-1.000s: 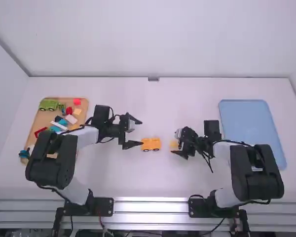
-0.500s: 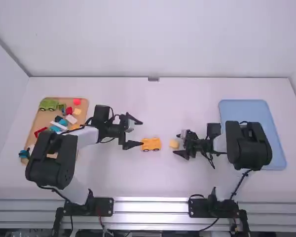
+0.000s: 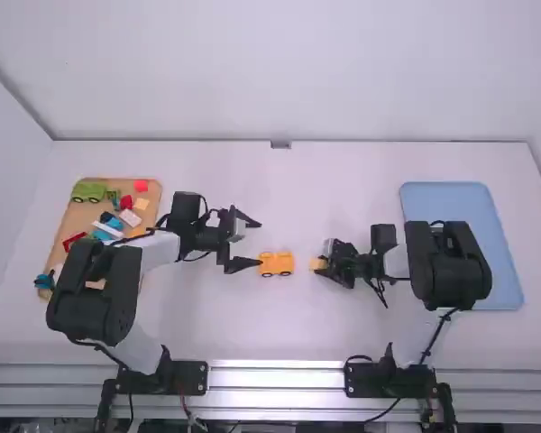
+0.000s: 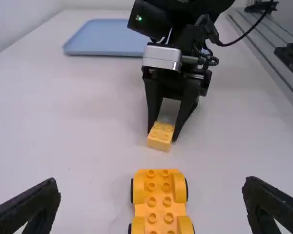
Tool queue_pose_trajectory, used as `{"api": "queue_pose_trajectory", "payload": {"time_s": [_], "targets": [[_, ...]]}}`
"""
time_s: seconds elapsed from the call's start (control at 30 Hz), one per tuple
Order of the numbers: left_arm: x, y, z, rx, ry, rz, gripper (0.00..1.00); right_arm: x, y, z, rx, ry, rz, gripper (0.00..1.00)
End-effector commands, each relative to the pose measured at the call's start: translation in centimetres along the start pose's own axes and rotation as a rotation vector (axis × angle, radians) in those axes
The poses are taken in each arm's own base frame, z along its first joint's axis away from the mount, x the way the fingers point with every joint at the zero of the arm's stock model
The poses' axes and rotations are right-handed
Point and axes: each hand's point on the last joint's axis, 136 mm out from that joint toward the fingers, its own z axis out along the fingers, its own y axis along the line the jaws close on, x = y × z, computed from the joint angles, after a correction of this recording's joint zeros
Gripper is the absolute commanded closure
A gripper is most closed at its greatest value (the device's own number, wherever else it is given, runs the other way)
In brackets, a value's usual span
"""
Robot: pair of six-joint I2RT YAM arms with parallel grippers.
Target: Assemble lego blocks to make yellow taxi
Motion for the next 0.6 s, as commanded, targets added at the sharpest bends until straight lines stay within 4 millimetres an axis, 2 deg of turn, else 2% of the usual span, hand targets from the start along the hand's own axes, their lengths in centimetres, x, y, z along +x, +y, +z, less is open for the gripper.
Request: {"api": "queue_pose_trajectory", "payload": {"time_s": [0.0, 0.17, 0.33, 0.57], "targets": [[-0.8, -0.8, 0.1, 0.026, -0.027, 0.003, 0.01, 0.4, -0.3, 0.0, 0.008, 0.012, 0.012, 0.7], [-0.4, -0.8, 0.2, 0.031, -0.023, -0.012, 0.01, -0.9, -1.0, -0.4, 0.003, -0.053, 0.034, 0.75], [2.9, -0.1, 0.8, 0.003, 0.053, -0.065, 0.01, -2.8, -2.9, -0.7, 0.012, -0.1, 0.058, 0.77], [6.1, -0.2, 3.0, 0.025, 0.084, -0.06, 0.01, -6.1, -2.8, -0.9, -0.025, -0.06, -0.048, 0.77]]}}
